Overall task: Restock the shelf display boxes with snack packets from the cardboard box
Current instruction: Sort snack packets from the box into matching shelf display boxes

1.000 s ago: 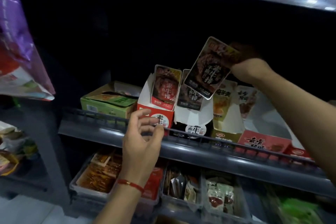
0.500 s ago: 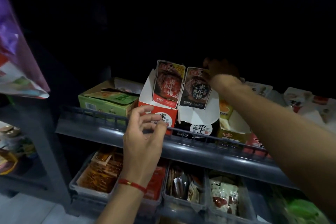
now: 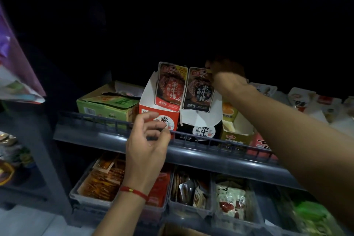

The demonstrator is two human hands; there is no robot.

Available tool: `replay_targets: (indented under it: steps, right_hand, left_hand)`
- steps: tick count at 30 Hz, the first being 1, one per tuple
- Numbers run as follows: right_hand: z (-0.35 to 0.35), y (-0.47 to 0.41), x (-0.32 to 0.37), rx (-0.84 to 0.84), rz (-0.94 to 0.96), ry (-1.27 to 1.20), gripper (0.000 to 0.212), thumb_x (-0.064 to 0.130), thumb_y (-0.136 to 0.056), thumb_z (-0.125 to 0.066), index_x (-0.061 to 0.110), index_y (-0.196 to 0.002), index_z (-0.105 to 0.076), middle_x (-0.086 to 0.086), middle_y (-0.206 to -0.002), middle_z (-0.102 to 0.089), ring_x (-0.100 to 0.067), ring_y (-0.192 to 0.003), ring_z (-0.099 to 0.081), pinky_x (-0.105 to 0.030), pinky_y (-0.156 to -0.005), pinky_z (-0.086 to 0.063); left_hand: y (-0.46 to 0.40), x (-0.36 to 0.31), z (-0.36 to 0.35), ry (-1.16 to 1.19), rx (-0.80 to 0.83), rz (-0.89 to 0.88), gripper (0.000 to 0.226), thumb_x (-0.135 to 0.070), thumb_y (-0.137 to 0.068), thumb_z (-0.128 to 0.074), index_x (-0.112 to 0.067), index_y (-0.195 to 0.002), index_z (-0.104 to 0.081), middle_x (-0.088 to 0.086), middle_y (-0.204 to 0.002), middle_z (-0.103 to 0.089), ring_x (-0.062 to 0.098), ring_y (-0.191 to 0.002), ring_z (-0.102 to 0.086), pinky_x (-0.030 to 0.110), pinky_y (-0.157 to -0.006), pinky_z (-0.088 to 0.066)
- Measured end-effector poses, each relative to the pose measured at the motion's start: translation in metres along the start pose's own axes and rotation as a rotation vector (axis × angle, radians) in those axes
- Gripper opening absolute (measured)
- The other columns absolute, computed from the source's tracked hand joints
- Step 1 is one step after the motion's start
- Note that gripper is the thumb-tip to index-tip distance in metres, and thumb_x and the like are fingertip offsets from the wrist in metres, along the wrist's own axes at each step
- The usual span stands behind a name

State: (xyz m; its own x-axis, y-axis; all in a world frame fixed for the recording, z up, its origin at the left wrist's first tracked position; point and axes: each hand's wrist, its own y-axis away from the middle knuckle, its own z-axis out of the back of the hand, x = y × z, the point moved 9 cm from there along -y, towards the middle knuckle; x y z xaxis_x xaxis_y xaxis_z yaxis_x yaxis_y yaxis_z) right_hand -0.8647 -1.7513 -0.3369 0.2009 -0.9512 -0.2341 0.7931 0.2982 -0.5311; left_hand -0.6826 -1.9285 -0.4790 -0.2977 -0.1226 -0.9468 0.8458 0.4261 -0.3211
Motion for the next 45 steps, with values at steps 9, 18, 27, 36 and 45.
replay_targets:
  steps: [9, 18, 27, 36, 45]
  right_hand:
    - [0.081, 0.083, 0.018, -0.245, 0.258, -0.331, 0.024, 0.027, -0.095, -0.05, 0.018, -0.107, -0.068, -0.003, -0.099, -0.066, -0.027, -0.084, -0.064, -0.038, -0.067, -0.053]
    - [-0.035, 0.317, 0.03, 0.751, 0.212, -0.375, 0.027, 0.052, -0.091, -0.053, 0.029, -0.097, -0.066, 0.001, -0.089, -0.07, -0.024, -0.082, -0.067, -0.03, -0.07, -0.051]
    - [-0.163, 0.479, 0.039, 1.244, 0.256, -0.399, 0.07, 0.039, -0.098, -0.061, 0.01, -0.152, -0.027, -0.015, -0.14, -0.056, -0.033, -0.124, -0.056, -0.033, -0.087, -0.045]
    - [-0.208, 0.492, 0.057, 1.11, -0.124, -0.908, 0.053, 0.031, -0.079, -0.086, 0.024, -0.111, -0.044, 0.011, -0.091, -0.058, -0.017, -0.093, -0.06, -0.029, -0.067, -0.047]
    - [-0.175, 0.466, 0.025, 1.07, -0.384, -1.211, 0.01, 0.024, -0.101, -0.062, 0.023, -0.101, -0.072, 0.004, -0.09, -0.075, -0.01, -0.084, -0.072, -0.024, -0.067, -0.057]
  left_hand:
    - [0.023, -0.015, -0.024, -0.173, 0.266, -0.144, 0.029, 0.003, -0.088, -0.065, -0.025, -0.097, -0.067, -0.003, -0.091, -0.071, 0.015, -0.084, -0.068, 0.027, -0.072, -0.058]
    - [0.142, 0.053, -0.092, -0.741, 0.999, -0.285, 0.024, -0.014, -0.085, -0.061, -0.024, -0.107, -0.065, -0.006, -0.104, -0.069, 0.013, -0.096, -0.064, 0.018, -0.077, -0.047]
    - [0.251, 0.189, -0.084, -1.332, 1.606, 0.082, 0.051, -0.022, -0.097, -0.058, -0.019, -0.147, -0.05, 0.008, -0.149, -0.052, 0.027, -0.133, -0.052, 0.037, -0.109, -0.045]
    - [0.231, 0.195, -0.088, -1.327, 1.475, 0.089, 0.031, -0.026, -0.096, -0.056, -0.022, -0.126, -0.061, 0.008, -0.126, -0.065, 0.028, -0.115, -0.06, 0.042, -0.097, -0.052]
    - [0.204, 0.166, -0.086, -1.1, 1.211, 0.159, 0.028, -0.028, -0.095, -0.064, -0.019, -0.118, -0.051, 0.004, -0.115, -0.058, 0.024, -0.11, -0.055, 0.033, -0.087, -0.044]
